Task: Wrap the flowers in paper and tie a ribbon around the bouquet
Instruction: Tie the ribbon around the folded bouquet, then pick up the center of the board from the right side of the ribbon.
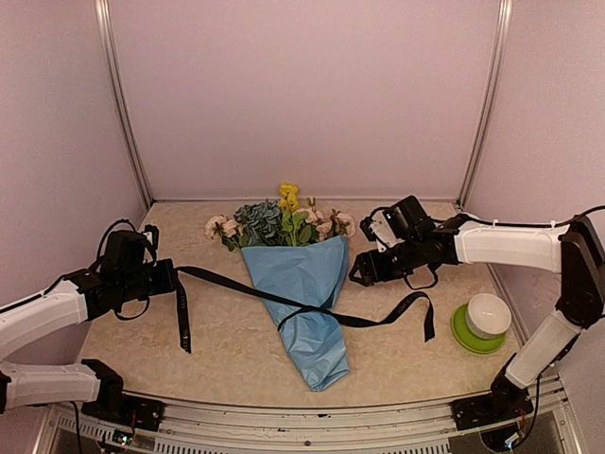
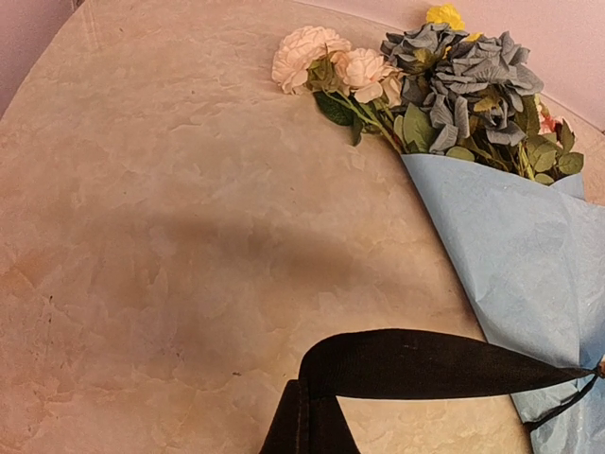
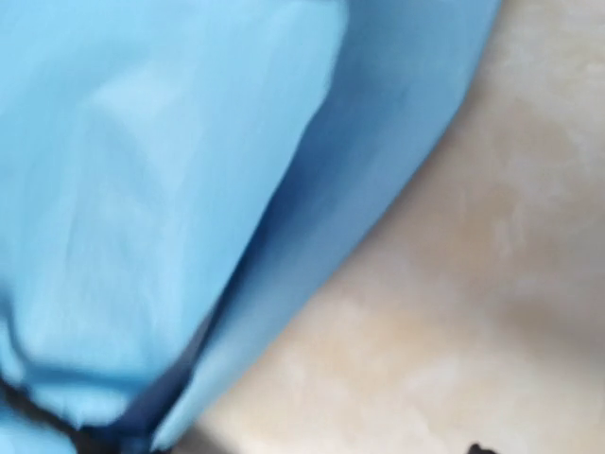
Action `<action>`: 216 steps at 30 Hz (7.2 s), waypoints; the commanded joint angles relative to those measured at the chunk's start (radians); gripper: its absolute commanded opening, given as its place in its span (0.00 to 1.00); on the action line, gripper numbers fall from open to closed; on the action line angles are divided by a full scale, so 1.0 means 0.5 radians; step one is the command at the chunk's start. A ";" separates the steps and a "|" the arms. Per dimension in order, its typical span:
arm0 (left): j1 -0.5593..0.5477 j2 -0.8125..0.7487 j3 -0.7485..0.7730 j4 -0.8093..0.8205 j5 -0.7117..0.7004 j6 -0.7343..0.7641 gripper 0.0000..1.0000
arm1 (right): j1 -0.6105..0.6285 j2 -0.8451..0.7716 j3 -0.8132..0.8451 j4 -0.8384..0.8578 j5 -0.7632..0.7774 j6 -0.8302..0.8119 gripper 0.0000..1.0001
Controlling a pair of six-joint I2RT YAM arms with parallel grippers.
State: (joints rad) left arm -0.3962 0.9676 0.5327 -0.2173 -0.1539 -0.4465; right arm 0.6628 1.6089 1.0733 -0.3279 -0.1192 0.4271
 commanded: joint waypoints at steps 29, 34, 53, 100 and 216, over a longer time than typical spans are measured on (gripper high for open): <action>-0.039 -0.006 0.097 -0.021 0.022 0.037 0.00 | 0.369 0.247 -0.145 0.012 0.173 -1.030 0.77; -0.038 -0.014 0.104 -0.026 0.022 0.042 0.00 | 0.370 0.422 -0.125 0.033 0.064 -1.055 0.58; 0.194 0.186 0.130 0.181 -0.193 0.102 0.00 | 0.545 0.019 -0.593 0.099 -0.182 -0.128 0.00; 0.081 0.132 0.261 0.320 0.119 0.358 0.01 | 0.763 -0.304 0.004 -0.139 -0.493 -0.178 0.00; -1.217 1.238 0.499 1.665 0.812 0.683 0.00 | 1.054 -0.870 -0.943 1.038 0.287 -0.367 0.64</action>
State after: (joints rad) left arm -1.0119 1.6180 0.7918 0.5793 0.2569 -0.0860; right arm 1.2762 1.2335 0.6632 0.1883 -0.1600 0.0956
